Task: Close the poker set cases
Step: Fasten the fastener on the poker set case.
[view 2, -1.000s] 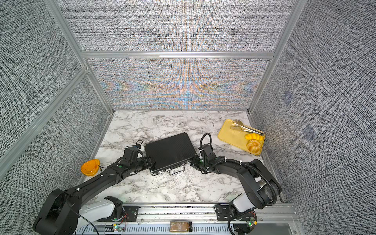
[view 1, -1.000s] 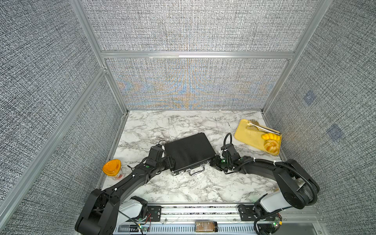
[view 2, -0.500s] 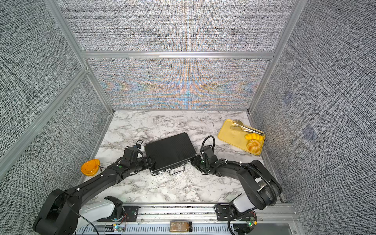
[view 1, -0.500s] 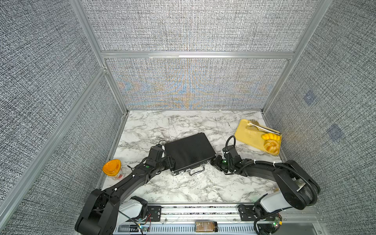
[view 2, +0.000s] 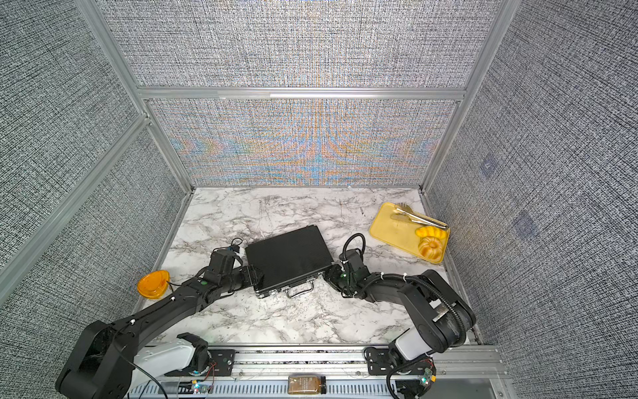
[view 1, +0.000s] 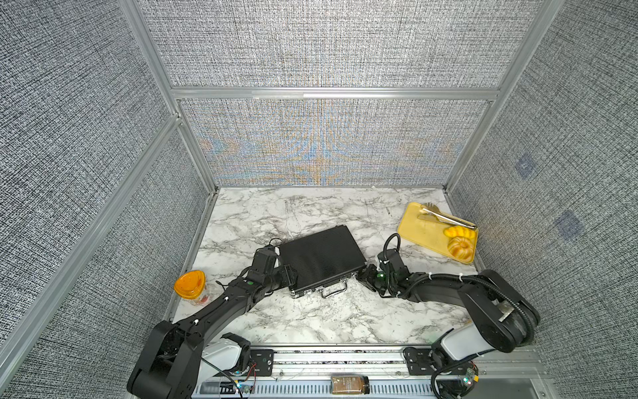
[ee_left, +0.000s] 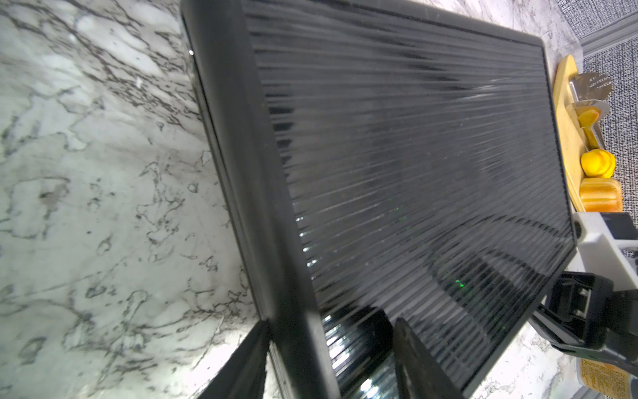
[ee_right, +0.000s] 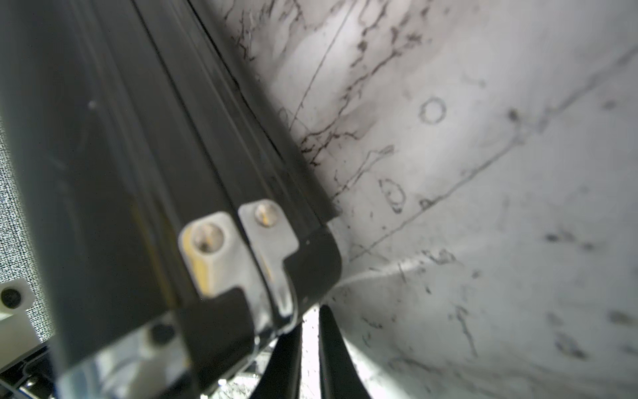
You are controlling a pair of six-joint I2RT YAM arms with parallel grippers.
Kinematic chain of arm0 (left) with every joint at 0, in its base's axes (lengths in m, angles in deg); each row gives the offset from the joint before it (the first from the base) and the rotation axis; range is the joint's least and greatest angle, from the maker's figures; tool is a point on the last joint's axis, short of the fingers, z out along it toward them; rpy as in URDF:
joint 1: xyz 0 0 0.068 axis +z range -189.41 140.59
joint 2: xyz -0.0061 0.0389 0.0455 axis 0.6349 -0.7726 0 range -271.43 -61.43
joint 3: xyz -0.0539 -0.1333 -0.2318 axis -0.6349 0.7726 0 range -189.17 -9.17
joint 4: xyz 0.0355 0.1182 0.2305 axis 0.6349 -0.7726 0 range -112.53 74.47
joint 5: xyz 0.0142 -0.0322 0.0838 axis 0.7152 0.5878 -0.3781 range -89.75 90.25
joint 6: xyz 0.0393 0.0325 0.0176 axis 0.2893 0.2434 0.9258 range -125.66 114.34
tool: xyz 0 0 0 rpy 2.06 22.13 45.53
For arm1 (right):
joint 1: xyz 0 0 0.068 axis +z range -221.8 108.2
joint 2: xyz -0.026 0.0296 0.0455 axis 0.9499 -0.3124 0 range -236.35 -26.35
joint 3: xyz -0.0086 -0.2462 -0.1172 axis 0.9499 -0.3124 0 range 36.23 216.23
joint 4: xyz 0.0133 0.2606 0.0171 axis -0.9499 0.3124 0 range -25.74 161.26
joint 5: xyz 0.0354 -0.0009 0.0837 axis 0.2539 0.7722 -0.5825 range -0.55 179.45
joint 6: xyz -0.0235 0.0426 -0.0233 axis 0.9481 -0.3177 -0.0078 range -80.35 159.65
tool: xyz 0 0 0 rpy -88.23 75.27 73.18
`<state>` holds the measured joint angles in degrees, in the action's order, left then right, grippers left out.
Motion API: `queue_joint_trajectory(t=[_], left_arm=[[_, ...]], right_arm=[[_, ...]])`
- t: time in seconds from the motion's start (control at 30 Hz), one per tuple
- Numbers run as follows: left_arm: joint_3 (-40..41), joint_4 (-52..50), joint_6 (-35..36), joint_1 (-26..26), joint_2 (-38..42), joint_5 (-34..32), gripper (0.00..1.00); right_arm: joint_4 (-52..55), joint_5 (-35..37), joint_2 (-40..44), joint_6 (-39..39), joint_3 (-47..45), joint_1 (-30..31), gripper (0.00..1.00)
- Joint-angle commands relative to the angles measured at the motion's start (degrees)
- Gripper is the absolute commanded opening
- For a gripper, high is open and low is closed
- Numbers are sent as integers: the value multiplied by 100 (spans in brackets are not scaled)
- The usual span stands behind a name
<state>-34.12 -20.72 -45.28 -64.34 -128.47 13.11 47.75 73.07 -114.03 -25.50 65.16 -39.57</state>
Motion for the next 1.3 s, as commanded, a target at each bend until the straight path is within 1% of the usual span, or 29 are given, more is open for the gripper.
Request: queue_joint_trajectory(t=[0.0,0.27,0.37,0.43,0.57,0.77,0.9,1.0,1.07,1.27], left_arm=[[120,-1074,343,-39,-85,124,56],[131,-1045,356,-48,-85,142,56],[122,-1037,375,-39,-103,176,56],[126,-1021,376,-44,-94,190,56],[139,-1010,376,-46,-53,210,56],[181,-980,384,-45,-31,221,55],[275,-928,341,-46,33,252,54],[322,-907,306,-39,110,289,53],[333,-905,305,-43,139,272,52],[315,-932,305,-43,17,263,51]], right_arm=[[-783,-138,-20,-150,17,17,15],[-966,-83,-76,-219,-3,20,15],[-776,-89,-87,-214,44,16,15],[-471,-52,-1,-210,43,19,15],[481,27,391,-98,21,45,16],[1619,196,1216,90,14,273,21],[1931,230,1466,252,237,661,23],[2167,394,1373,578,681,1160,23],[2286,514,1156,981,1105,1541,24],[2396,931,301,1694,2215,2421,23]])
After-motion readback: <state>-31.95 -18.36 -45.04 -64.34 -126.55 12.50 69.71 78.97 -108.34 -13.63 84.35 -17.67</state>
